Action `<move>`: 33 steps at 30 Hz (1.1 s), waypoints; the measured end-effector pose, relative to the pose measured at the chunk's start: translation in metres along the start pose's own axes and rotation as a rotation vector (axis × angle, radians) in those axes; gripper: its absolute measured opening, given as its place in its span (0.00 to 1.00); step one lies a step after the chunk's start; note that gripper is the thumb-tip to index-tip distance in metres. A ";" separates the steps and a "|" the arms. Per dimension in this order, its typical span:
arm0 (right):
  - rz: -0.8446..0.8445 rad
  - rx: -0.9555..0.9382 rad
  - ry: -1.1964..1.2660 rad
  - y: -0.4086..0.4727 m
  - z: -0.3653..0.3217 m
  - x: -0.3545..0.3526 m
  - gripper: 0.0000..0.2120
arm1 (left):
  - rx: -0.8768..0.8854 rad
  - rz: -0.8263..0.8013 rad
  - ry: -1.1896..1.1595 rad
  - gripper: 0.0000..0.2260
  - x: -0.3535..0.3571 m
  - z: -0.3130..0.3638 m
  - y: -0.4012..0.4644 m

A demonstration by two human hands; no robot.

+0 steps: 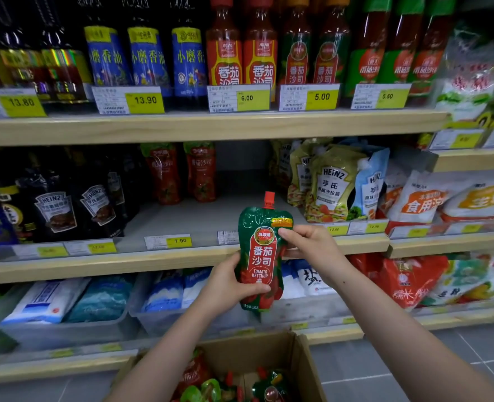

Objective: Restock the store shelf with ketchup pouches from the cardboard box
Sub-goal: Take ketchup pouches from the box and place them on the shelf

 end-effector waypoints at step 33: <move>0.140 -0.107 -0.475 0.088 0.020 -0.030 0.15 | 0.096 0.378 0.072 0.23 -0.020 0.066 0.107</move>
Point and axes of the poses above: each hand's wrist, its own y-axis towards the middle knuckle, its own x-axis out of the palm, z = x × y, the point moved 6 cm from there along y, towards the middle knuckle, and after that the axes turned 15 degrees about -x, right-handed, at the moved point
